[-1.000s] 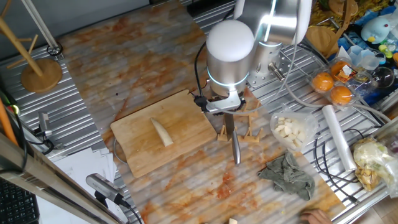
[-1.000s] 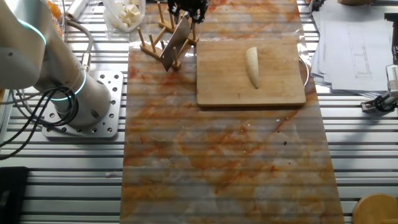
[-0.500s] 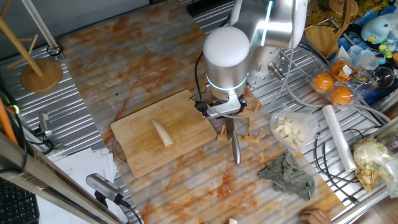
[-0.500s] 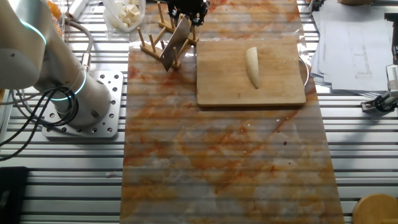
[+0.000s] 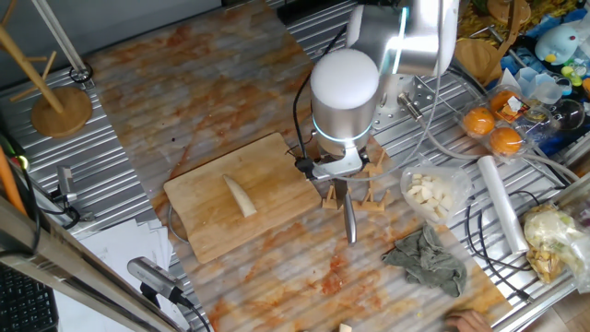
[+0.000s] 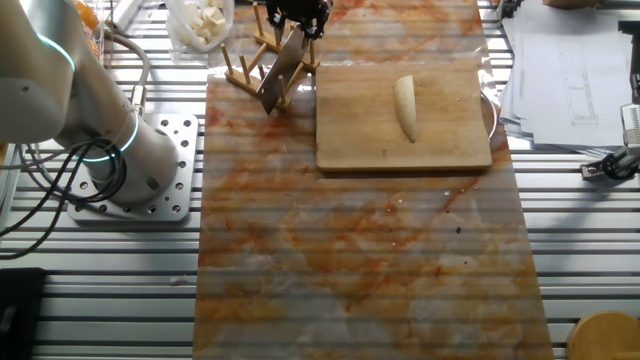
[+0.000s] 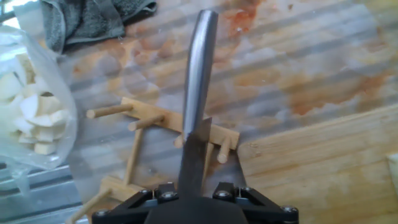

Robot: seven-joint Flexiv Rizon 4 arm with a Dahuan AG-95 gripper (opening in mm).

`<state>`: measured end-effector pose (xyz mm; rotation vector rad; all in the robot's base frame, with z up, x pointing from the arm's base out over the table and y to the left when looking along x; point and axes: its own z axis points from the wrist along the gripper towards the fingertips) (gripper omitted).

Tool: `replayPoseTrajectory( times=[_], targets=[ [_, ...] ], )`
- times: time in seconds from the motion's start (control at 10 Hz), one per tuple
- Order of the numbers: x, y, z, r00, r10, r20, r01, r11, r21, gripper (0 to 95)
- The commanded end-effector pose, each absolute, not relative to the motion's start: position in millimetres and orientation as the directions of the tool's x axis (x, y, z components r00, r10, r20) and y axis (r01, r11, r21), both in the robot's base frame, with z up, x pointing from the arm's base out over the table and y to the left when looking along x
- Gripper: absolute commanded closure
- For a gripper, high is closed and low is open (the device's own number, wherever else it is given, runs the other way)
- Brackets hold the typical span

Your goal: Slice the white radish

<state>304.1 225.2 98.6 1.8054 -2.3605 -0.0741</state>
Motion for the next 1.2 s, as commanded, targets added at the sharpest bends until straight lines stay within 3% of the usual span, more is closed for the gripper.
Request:
replayPoseTrajectory(
  times=[0.1,1.2],
  targets=[
    [303,224,97,-0.253,-0.962,0.106,-0.954,0.267,0.138,57.0],
    [293,219,62,-0.357,-0.928,0.109,-0.925,0.368,0.097,57.0]
  ],
)
